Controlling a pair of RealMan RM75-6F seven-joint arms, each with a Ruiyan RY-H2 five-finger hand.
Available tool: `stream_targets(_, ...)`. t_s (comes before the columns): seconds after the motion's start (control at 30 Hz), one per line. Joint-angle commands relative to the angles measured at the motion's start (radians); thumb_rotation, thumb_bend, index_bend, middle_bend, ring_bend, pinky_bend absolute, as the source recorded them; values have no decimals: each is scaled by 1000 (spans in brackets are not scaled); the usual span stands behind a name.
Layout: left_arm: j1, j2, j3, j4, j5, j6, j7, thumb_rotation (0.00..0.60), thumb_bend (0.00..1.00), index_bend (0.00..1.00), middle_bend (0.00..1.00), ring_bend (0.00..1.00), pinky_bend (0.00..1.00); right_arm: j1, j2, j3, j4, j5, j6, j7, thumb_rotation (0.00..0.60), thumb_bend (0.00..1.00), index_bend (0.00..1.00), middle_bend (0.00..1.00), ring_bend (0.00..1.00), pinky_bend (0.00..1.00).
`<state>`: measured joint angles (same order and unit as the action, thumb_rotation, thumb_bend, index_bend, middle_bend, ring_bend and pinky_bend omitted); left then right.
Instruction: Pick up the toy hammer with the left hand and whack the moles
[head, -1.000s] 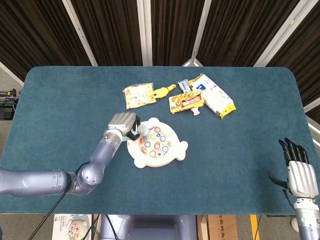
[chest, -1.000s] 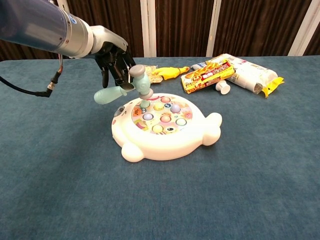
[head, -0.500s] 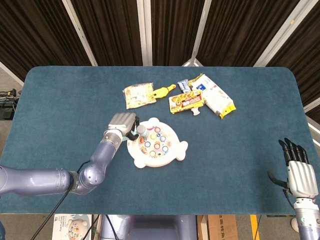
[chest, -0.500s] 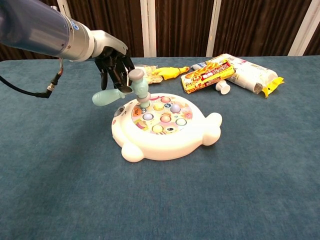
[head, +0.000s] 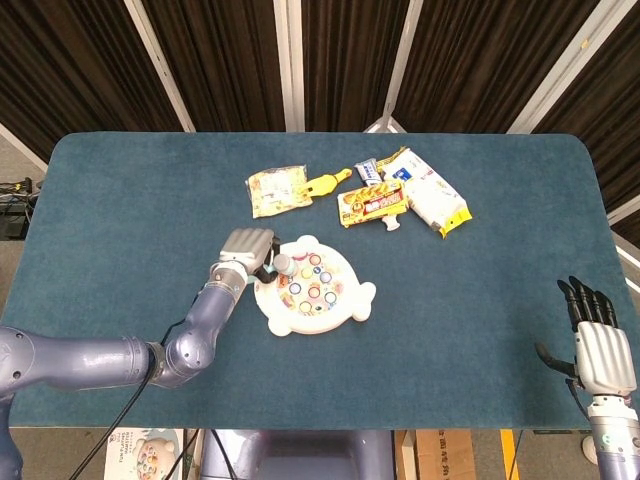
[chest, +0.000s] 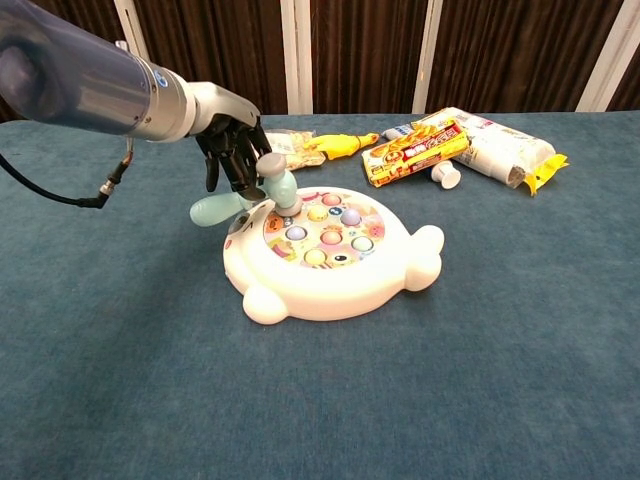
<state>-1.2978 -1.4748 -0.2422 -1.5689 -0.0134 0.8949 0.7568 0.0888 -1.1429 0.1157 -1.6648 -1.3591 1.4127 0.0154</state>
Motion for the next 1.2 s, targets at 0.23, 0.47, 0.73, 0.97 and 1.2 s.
stream_targets(0.23,-1,1,-4,-2,17,-3,-20,600,646,612,558,404,519,0,0,0,-1,0,-1,1,600,249,0,0,0,0)
stream_targets(0.47,-11,36,-27,-48,25,10,-33,600,646,612,559,404,519,0,1,0,-1,2,-1,2,600,249,0,0,0,0)
stream_targets(0.73,-37,51,-42,-75,1,26,-22,600,646,612,559,404,519,0,2,-1,-4,-2,-1,5,600,250,0,0,0,0)
stream_targets(0.97,-64,29,-43,-59,-29,23,-9,600,646,612,559,404,519,1,3,-1,-4,0,-4,8,600,249,0,0,0,0)
stream_targets(1.2,-87,5,-33,-50,-48,37,13,600,646,612,559,404,519,1,4,0,-5,3,-6,12,600,250,0,0,0,0)
